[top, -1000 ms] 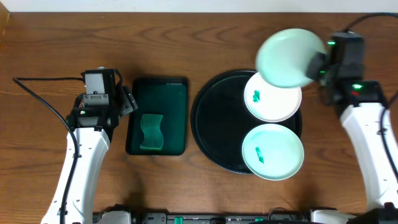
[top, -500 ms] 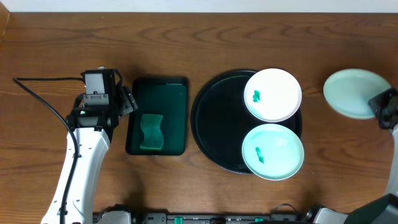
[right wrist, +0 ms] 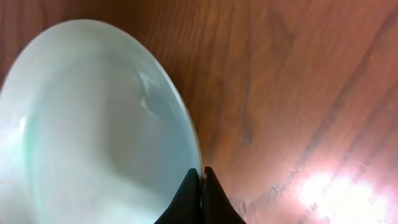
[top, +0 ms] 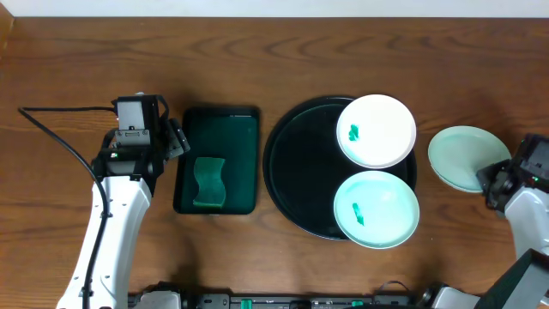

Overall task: Clean dirty plates on tray and stack at the side
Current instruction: 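Carry the plate right and set it on the table, right gripper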

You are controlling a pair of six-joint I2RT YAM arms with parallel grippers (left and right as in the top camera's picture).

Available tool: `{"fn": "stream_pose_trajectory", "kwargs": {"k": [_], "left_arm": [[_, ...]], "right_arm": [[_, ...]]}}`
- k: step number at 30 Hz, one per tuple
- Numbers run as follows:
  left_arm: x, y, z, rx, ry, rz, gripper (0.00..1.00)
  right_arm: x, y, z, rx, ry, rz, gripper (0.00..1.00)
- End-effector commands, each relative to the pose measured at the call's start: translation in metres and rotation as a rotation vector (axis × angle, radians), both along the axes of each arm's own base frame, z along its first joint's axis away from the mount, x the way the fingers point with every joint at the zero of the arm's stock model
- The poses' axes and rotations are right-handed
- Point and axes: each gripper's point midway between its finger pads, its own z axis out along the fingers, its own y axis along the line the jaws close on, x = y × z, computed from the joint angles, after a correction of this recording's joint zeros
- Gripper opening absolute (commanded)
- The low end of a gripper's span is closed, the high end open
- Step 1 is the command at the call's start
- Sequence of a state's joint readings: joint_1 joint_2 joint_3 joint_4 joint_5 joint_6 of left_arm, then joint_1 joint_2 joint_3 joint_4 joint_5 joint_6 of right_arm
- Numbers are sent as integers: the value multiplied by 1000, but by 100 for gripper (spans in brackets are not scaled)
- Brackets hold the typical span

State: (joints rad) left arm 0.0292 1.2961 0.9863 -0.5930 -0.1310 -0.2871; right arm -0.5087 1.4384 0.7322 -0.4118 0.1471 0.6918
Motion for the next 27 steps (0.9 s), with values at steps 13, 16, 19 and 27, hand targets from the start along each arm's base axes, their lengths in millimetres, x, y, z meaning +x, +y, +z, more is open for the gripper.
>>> {"fn": "stream_pose_trajectory", "kwargs": {"k": [13, 16, 19, 27], "left_arm": [[2, 3, 6, 13, -14, 5, 83], [2, 3, 6, 13, -14, 5, 83], [2, 3, 6, 13, -14, 5, 83], [2, 3, 6, 13, -14, 5, 83]], "right_arm": [[7, 10, -17, -10, -80, 89, 2], [13, 16, -16, 6, -99, 151, 14], [23, 27, -11, 29, -132, 255, 37], [49, 50, 49, 76, -113, 446, 64]]}}
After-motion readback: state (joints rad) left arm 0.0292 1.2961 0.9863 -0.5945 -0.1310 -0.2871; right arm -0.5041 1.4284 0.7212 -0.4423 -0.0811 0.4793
